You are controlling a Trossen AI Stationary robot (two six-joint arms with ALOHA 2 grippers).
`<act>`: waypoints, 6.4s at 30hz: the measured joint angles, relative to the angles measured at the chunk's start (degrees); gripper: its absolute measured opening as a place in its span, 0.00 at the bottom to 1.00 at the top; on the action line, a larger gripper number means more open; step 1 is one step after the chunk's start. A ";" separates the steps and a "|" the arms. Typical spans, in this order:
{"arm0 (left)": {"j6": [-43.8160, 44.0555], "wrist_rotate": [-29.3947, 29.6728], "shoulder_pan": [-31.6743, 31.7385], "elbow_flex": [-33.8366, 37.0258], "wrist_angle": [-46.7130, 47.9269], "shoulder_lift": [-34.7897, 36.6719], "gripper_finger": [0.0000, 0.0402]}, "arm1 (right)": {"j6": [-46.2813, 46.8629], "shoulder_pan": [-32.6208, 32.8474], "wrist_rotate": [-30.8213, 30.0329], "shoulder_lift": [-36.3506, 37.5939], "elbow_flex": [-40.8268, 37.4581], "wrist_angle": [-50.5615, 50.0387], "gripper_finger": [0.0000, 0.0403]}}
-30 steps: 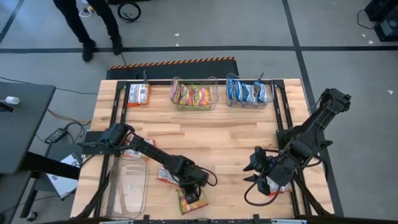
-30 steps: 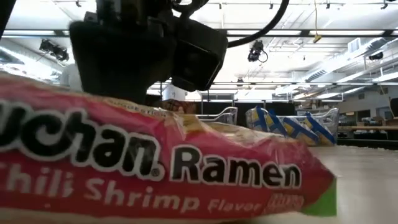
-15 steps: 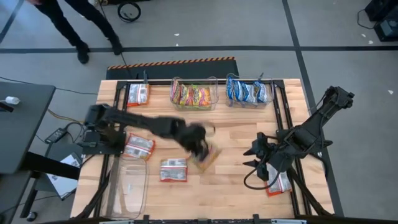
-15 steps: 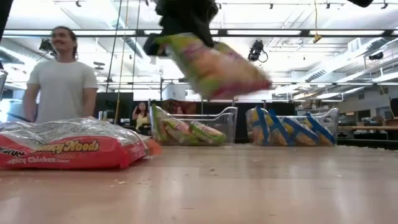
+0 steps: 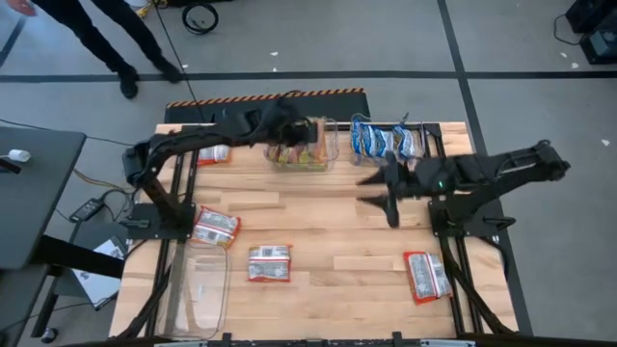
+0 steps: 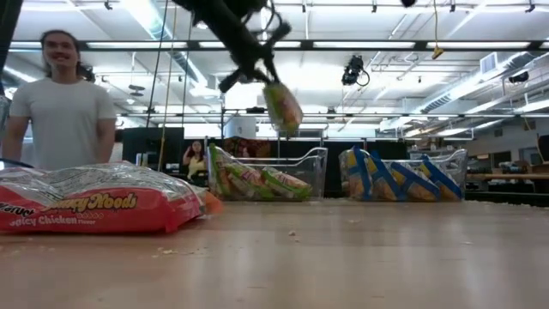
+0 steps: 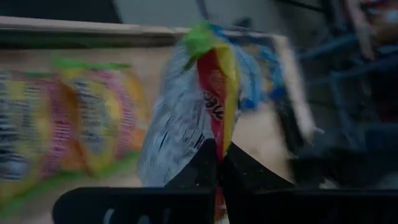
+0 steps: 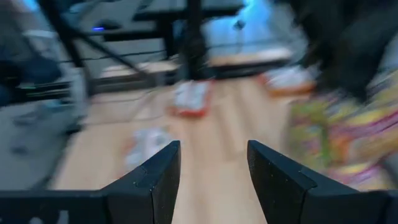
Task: Sort Maruchan noodles
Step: Put the green noodle pack into the top left transparent bin, then adjust the green noodle packs in the top left transparent bin, then put the orange noodle pack into the bottom transparent bin
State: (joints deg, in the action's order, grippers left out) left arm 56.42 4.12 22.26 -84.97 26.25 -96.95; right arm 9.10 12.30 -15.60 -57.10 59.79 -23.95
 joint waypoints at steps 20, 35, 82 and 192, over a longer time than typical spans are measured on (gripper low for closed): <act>10.08 4.57 1.77 -0.91 -10.70 -13.08 0.03 | -12.75 -17.38 3.96 -5.54 0.00 6.67 0.47; 8.01 -0.12 2.12 -0.96 -16.85 -17.81 0.38 | -7.64 -19.97 -1.24 -5.60 0.00 7.22 0.47; -0.37 -3.55 6.07 -1.19 -6.10 -19.24 0.03 | -4.64 -22.73 2.32 -15.63 0.00 6.21 0.47; -41.70 14.35 -23.74 -14.90 25.18 12.68 0.43 | -6.23 3.32 -8.02 -15.14 0.04 9.42 0.47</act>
State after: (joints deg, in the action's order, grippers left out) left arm 14.72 18.47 -1.48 -99.87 51.43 -84.26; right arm 2.87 15.62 -23.62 -72.25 59.83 -14.53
